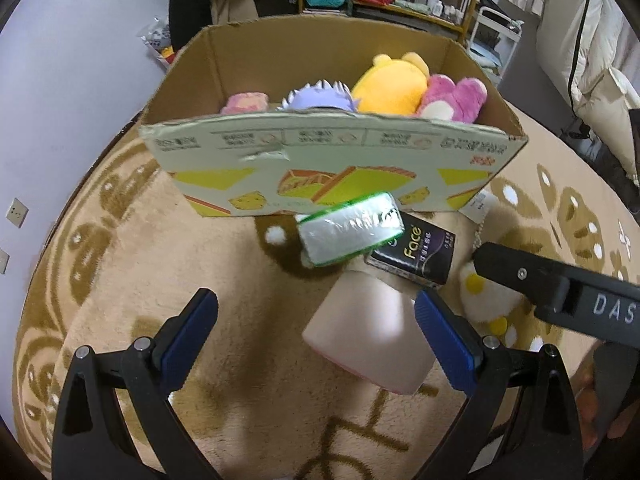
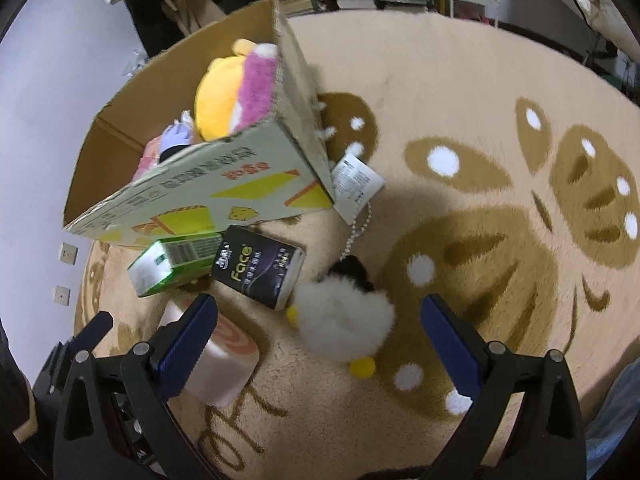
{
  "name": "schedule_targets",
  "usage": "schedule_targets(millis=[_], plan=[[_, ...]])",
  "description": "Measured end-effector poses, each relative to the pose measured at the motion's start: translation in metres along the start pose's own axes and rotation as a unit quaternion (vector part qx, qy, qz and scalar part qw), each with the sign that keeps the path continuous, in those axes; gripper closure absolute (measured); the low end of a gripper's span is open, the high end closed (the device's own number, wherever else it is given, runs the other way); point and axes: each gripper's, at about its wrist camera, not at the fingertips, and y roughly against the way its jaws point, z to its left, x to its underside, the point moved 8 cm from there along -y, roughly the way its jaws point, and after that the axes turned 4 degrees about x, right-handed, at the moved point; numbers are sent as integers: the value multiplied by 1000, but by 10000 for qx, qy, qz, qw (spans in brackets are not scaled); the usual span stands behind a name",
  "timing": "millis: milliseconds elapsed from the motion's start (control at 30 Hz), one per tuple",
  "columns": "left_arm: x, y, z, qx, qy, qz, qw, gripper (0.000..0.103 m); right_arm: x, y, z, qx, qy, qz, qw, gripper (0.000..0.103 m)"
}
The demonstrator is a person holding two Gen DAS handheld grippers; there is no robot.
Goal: Organize soft objects
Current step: 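Grasp the pink cylinder cushion with the left tool while the right tool grasps the white pompom keychain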
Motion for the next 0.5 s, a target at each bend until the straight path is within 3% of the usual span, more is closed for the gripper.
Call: schedule_targets(millis=[200,500], plan=[[4,-14,-12,112,-103,226,9996,5,1,-19,-7,-214,-290,395,9986,3],[11,-32,-26,203,-219,485,9984,5,13,-40,4,-89,10,799,9968,41]])
